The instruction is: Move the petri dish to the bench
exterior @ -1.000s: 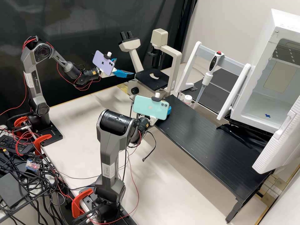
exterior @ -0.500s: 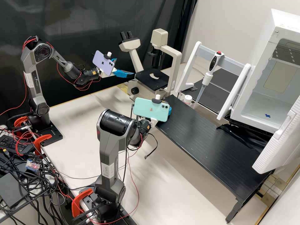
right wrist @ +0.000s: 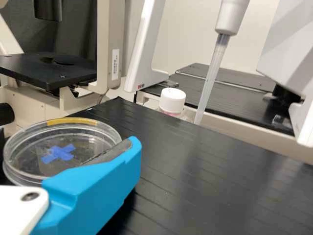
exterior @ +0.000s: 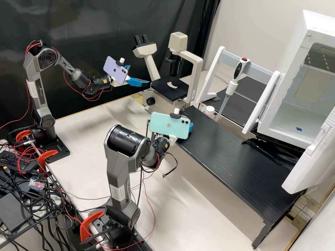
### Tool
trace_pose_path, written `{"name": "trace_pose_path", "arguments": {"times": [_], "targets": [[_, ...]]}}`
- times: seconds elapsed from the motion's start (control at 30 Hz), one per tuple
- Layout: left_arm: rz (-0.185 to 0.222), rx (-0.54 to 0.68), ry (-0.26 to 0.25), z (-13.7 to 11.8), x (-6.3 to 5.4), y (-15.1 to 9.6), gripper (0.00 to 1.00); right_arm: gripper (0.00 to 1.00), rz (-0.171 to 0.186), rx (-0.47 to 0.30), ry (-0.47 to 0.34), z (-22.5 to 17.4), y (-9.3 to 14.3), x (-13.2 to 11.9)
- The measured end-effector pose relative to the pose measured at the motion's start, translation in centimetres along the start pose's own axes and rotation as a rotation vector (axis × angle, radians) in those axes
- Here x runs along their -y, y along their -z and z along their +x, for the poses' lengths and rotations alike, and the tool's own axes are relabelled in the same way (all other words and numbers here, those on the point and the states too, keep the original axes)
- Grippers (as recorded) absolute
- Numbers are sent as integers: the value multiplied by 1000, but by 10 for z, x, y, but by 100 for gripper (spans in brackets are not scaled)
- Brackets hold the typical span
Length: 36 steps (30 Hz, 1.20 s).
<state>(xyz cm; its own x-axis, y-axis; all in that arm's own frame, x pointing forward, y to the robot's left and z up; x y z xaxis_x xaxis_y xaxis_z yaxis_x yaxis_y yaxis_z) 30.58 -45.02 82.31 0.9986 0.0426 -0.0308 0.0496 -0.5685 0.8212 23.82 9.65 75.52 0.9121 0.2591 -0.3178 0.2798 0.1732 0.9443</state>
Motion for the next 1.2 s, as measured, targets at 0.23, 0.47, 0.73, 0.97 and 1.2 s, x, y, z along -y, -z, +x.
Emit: {"name": "trace_pose_path", "arguments": {"times": [0.23, 0.47, 0.73, 0.97, 1.2], "targets": [[0, 0, 0, 0, 0, 0, 100, 100, -8, -39, -63, -19, 2, -14], [0, 0, 0, 0, 0, 0, 100, 100, 60, -111, -334, -52, 8, -40], [0, 0, 0, 0, 0, 0, 100, 100, 129, -78, -498, -69, 0, -58], [0, 0, 0, 0, 0, 0, 100, 100, 146, -55, -526, -71, -6, -62], [0, 0, 0, 0, 0, 0, 100, 100, 138, -37, -528, -65, -8, -64]]}}
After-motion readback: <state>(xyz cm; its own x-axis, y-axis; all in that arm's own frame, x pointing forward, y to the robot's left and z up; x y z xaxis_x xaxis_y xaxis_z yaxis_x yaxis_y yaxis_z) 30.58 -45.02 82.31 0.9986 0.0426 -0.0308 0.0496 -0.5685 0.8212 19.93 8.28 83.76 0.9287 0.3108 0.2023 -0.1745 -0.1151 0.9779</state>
